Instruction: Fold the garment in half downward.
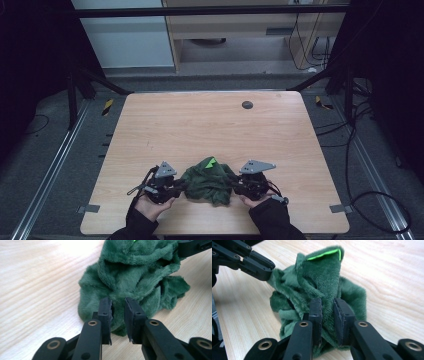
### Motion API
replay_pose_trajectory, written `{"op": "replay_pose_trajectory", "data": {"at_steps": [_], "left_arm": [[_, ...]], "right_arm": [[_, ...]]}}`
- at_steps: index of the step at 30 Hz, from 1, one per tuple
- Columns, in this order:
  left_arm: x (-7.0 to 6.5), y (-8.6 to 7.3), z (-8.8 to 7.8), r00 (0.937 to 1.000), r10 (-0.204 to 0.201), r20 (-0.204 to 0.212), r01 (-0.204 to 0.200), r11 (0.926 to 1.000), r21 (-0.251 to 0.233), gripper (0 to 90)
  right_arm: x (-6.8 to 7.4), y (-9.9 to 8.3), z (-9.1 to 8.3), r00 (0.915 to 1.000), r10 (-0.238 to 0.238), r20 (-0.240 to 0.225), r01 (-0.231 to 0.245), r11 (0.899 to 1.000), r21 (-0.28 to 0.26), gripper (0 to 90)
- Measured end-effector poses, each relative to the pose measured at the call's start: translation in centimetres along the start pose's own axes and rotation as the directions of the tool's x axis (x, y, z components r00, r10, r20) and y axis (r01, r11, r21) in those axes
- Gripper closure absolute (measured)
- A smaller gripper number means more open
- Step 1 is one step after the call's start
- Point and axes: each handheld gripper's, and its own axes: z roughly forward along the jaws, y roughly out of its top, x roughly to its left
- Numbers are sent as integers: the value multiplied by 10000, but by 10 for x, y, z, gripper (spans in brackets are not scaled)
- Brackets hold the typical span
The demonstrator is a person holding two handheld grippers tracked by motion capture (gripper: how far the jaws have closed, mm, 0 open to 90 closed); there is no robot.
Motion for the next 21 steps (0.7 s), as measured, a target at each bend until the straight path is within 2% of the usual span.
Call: {"op": "replay_pose_trajectory", "data": {"at_steps": [6,12,14,21], "left_arm": [[8,7,-9,9994,-176,-301,164,9991,-381,743],[19,16,-12,9977,-313,-595,278,9979,-590,784],[23,19,-11,9967,-367,-723,320,9974,-652,821],[34,29,0,9933,-426,-1070,344,9964,-779,868]], "right_arm": [[-6,9,-9,9998,63,187,-57,9994,-343,767],[-13,18,-12,9990,71,434,-46,9984,-561,776],[-18,23,-9,9981,131,606,-94,9981,-609,790],[-31,30,-2,9953,310,913,-263,9983,-521,834]]}}
